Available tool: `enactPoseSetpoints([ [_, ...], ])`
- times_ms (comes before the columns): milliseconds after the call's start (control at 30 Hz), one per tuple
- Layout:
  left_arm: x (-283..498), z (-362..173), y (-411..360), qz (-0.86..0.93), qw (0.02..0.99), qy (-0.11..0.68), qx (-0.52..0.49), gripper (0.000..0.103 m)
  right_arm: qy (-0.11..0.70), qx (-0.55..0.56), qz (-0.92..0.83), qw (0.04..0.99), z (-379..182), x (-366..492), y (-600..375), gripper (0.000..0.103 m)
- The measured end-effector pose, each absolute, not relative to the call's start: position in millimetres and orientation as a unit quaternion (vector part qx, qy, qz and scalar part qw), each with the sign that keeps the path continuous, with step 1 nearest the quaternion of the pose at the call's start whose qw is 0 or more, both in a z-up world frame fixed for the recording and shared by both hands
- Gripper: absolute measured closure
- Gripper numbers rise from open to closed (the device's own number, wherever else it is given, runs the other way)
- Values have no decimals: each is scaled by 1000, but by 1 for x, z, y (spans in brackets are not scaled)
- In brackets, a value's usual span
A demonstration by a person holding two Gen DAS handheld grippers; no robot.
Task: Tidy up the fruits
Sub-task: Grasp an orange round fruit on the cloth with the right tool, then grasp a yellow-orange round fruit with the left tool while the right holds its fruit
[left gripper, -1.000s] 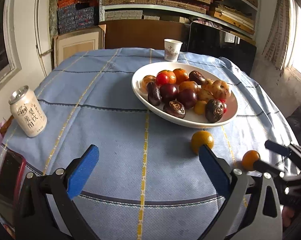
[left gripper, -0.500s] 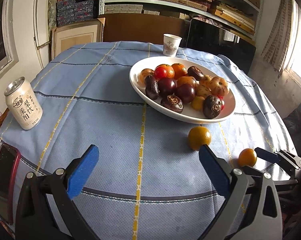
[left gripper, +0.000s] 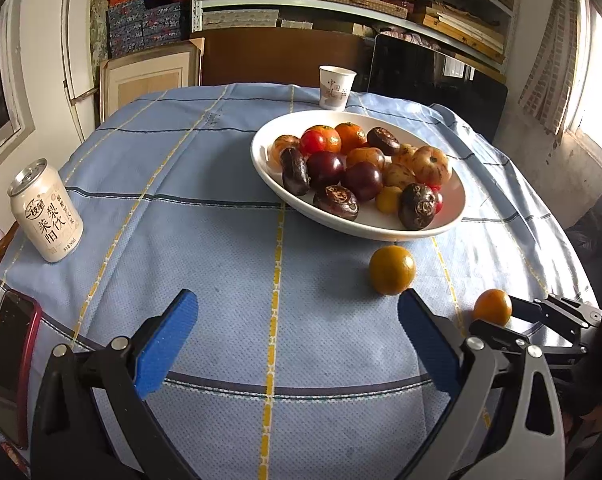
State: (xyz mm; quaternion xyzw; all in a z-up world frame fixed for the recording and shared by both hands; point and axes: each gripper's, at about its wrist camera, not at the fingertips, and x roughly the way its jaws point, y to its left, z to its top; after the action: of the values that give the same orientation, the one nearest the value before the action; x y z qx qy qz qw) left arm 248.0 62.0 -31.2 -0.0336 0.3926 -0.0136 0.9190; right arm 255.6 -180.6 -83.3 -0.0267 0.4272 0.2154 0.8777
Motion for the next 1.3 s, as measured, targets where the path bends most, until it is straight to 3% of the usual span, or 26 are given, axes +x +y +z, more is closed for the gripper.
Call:
enactPoseSetpoints([
  [133, 247, -31, 61, -12, 920, 391, -30, 5, 429, -25, 213, 877, -85, 257, -182, 64],
  [467, 256, -44, 42, -63, 908, 414, -31, 5, 413, -6, 202, 888, -75, 256, -192, 65],
  [600, 262, -50, 30, -68, 903, 423, -31, 13, 406, -13, 198, 892, -74, 253, -191, 65],
  [1067, 299, -58, -13, -24, 896, 443, -10, 18, 413, -1, 189, 891, -74, 250, -200, 65],
  [1167, 304, -60, -19, -19, 894, 448, -8, 25, 412, -2, 191, 891, -74, 249, -200, 65],
  [1300, 310, -65, -24, -21, 888, 460, -8, 46, 412, -1, 193, 890, -73, 249, -200, 64],
])
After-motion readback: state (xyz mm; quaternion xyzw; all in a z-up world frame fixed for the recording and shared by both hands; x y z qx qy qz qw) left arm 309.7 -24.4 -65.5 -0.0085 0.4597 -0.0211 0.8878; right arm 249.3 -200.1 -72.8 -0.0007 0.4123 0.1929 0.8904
